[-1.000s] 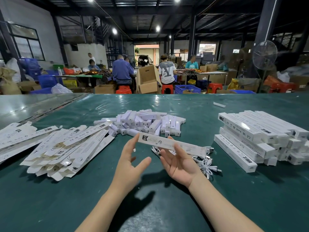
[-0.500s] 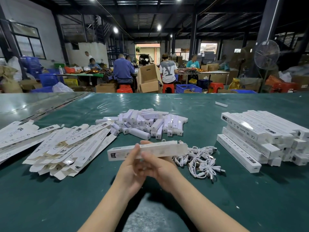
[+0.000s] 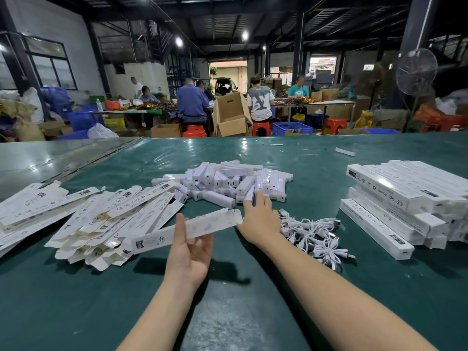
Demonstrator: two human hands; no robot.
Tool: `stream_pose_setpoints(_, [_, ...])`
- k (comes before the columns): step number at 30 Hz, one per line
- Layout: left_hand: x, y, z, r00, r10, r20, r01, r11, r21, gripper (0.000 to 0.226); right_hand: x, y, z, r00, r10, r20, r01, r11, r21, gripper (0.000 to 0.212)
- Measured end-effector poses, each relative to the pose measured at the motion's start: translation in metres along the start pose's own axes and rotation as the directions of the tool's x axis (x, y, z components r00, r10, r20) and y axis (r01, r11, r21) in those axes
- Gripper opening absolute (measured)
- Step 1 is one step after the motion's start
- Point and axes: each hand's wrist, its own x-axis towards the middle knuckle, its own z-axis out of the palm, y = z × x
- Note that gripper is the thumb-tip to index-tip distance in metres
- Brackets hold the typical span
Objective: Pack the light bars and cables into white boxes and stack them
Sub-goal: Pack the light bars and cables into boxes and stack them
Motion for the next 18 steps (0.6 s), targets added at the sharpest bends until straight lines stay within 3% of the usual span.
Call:
stream_pose_setpoints(6, [0.001,-0.004,0.001,0.999,-0.022,0.036,0.020,0.999,0.051,0.003,0.012,0.011,0.002,0.984,-0.043,0.173,0.067,0.989,-0.135,0.059])
stream_pose_setpoints(10, [0.003,-0.006,0.001,1.000,-0.004,0.030,0.001,0.993,0.114,0.011,0.020,0.006,0.002,0.970,0.015,0.244,0.028,0.985,-0.172,0.063])
stream_pose_setpoints(12, [0.003,-0.007,0.001,0.999,-0.004,0.031,-0.001,0.987,0.160,0.005,0.021,0.002,0.005,0.977,0.057,0.206,-0.018,0.983,-0.185,0.057])
stream_pose_setpoints(15, [0.003,-0.007,0.001,1.000,0.017,0.013,-0.019,0.981,0.195,0.016,0.016,-0.001,0.008,0.990,0.079,0.114,-0.057,0.981,-0.184,0.052])
stream_pose_setpoints(18, [0.004,-0.005,0.003,0.999,0.041,-0.010,-0.039,0.980,0.194,0.017,0.006,0.000,0.010,0.991,0.047,-0.126,-0.051,0.998,-0.031,0.043])
